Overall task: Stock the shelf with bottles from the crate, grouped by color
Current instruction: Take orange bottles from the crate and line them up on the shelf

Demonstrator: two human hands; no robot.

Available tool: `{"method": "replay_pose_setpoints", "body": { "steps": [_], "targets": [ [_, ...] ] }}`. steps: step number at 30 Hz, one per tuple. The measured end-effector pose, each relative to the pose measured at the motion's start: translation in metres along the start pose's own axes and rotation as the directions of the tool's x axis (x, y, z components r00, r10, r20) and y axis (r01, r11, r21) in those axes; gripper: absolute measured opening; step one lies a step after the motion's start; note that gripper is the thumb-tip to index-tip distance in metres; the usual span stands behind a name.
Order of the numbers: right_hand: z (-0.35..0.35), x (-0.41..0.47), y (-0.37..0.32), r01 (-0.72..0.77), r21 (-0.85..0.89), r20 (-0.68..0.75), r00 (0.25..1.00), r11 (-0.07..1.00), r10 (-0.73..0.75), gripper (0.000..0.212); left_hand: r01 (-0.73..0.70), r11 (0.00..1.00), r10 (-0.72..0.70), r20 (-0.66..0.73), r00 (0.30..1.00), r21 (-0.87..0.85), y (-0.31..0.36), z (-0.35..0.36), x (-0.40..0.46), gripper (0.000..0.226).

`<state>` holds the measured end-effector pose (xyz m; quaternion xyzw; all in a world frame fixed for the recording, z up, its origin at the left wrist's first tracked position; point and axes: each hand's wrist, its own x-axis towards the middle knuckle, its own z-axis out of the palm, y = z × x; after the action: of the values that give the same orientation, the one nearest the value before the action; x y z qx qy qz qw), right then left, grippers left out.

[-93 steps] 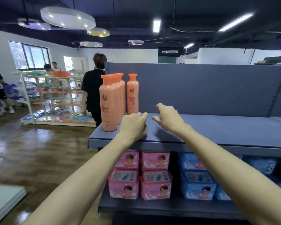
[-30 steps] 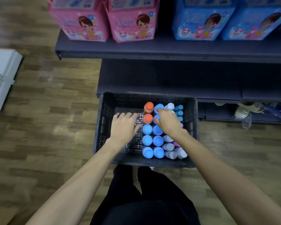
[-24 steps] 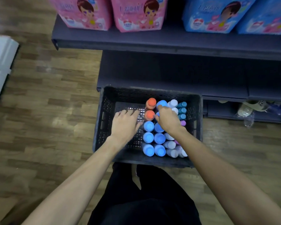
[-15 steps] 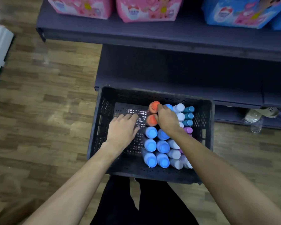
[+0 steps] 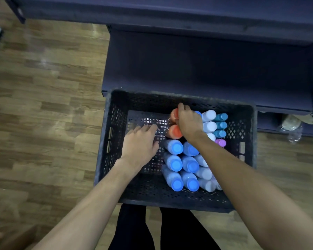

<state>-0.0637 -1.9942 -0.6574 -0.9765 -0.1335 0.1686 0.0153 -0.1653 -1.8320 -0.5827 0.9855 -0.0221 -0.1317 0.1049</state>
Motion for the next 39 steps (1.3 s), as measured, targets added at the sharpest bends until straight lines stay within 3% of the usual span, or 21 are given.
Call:
{"method": "replay_pose_setpoints", "body": {
  "steps": [7,12,19,25,29,35,39],
  "targets": [
    [-0.011,-0.004,0.003,0.044,0.146,-0.093,0.995,0.988,-0.03,0.019,-0.014,0.999,0.014,0.01,1.0,0.042,-0.019,-0.012,-0.019,0.04],
    [-0.052,-0.031,0.004,0.106,0.218,-0.217,0.974,0.97,-0.057,0.013,-0.048,0.996,0.05,-0.033,0.998,0.077,-0.015,-0.041,-0.014,0.033],
    [-0.162,-0.074,0.01,0.235,0.329,-0.397,0.913,0.915,-0.091,0.015,-0.123,0.986,0.138,-0.145,0.98,0.109,0.011,-0.106,-0.004,0.031],
    [-0.255,-0.112,0.007,0.326,0.279,-0.565,0.817,0.903,-0.12,0.023,-0.165,0.973,0.203,-0.248,0.947,0.164,0.033,-0.174,0.0,0.029],
    [-0.315,-0.128,0.005,0.367,0.251,-0.635,0.761,0.896,-0.133,0.036,-0.205,0.959,0.262,-0.329,0.907,0.197,0.045,-0.225,0.0,0.031],
    [-0.405,-0.154,-0.004,0.393,0.199,-0.73,0.671,0.898,-0.132,0.039,-0.252,0.905,0.397,-0.464,0.792,0.343,0.056,-0.314,-0.004,0.032],
    [-0.458,-0.167,-0.011,0.418,0.132,-0.807,0.572,0.899,-0.148,0.038,-0.273,0.901,0.424,-0.554,0.717,0.337,0.059,-0.372,-0.009,0.029]
  ]
}}
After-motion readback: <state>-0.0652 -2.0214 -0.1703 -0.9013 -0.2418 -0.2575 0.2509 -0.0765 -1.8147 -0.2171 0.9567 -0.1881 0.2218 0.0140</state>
